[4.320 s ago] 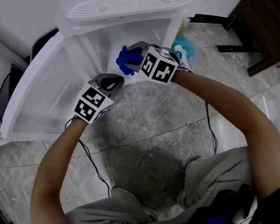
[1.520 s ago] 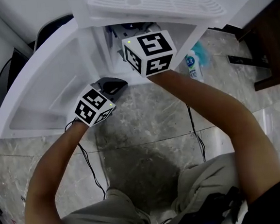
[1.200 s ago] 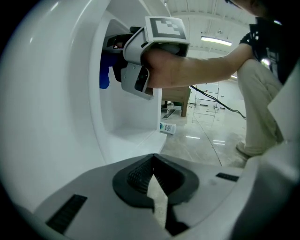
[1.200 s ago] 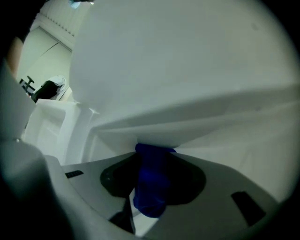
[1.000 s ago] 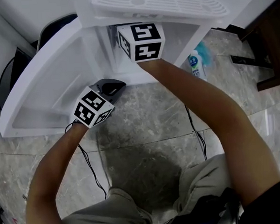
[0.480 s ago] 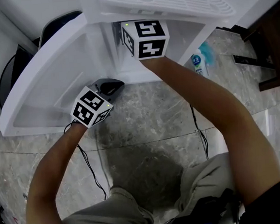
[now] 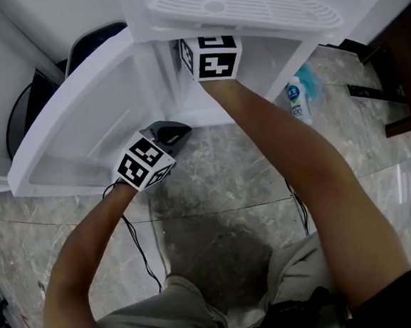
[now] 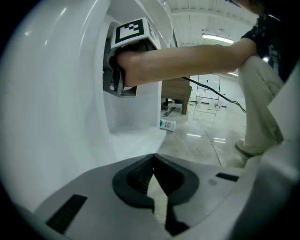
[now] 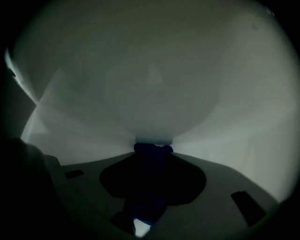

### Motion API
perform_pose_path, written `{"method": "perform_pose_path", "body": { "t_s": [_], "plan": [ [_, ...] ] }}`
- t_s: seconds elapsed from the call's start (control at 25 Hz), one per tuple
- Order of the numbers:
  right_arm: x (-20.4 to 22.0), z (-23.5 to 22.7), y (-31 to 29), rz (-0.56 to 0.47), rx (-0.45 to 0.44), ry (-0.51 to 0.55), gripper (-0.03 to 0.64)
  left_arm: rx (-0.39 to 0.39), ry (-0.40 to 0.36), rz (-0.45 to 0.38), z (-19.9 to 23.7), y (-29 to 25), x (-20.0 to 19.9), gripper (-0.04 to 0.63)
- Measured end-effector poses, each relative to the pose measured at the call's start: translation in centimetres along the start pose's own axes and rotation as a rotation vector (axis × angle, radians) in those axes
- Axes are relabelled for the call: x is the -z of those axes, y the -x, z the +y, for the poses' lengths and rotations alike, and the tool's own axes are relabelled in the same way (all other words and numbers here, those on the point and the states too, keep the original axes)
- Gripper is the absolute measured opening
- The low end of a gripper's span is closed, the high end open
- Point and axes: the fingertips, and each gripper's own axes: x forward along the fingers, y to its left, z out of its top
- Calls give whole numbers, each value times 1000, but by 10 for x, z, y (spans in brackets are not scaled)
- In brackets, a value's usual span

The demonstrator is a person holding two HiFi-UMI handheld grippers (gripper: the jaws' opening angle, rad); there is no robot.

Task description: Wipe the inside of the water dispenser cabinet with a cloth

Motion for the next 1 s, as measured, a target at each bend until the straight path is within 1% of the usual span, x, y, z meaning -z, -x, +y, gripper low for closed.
{"method": "perform_pose_path", "body": {
  "t_s": [0.16, 0.32, 0.44, 0.52, 0.64, 0.72, 0.76, 0.8, 0.84, 0.88, 0.92, 1.0],
  "plan": [
    [4, 1, -2, 15, -13, -27, 121, -15, 6, 8, 4, 10, 6, 6],
    [2, 10, 15, 46, -81, -34, 121, -32, -6, 21, 8, 10, 10, 6],
    [1, 23, 38, 73, -162, -63, 121, -36, -22, 18, 6, 6, 8, 6],
    [4, 33, 59, 104, -239, -71, 121, -54, -43, 10, 2, 2, 3, 6],
    [18, 45, 98, 177, -367, -62, 121, -130, -80, -33, 7, 4, -14, 9],
    [30, 46, 124, 234, -424, -49, 121, -174, -97, -72, 14, 7, -28, 11],
    [36, 43, 136, 263, -438, -49, 121, -186, -94, -94, 16, 8, -35, 26],
    [41, 39, 147, 289, -446, -56, 121, -189, -83, -118, 17, 9, -43, 57],
    [45, 35, 157, 313, -454, -67, 121, -181, -71, -144, 15, 9, -51, 147],
    [47, 32, 166, 332, -463, -83, 121, -165, -67, -168, 11, 8, -59, 272],
    [48, 29, 174, 348, -477, -100, 121, -149, -79, -187, 6, 6, -67, 341],
    [48, 25, 187, 374, -511, -126, 121, -126, -142, -204, -6, 0, -83, 344]
  ]
}}
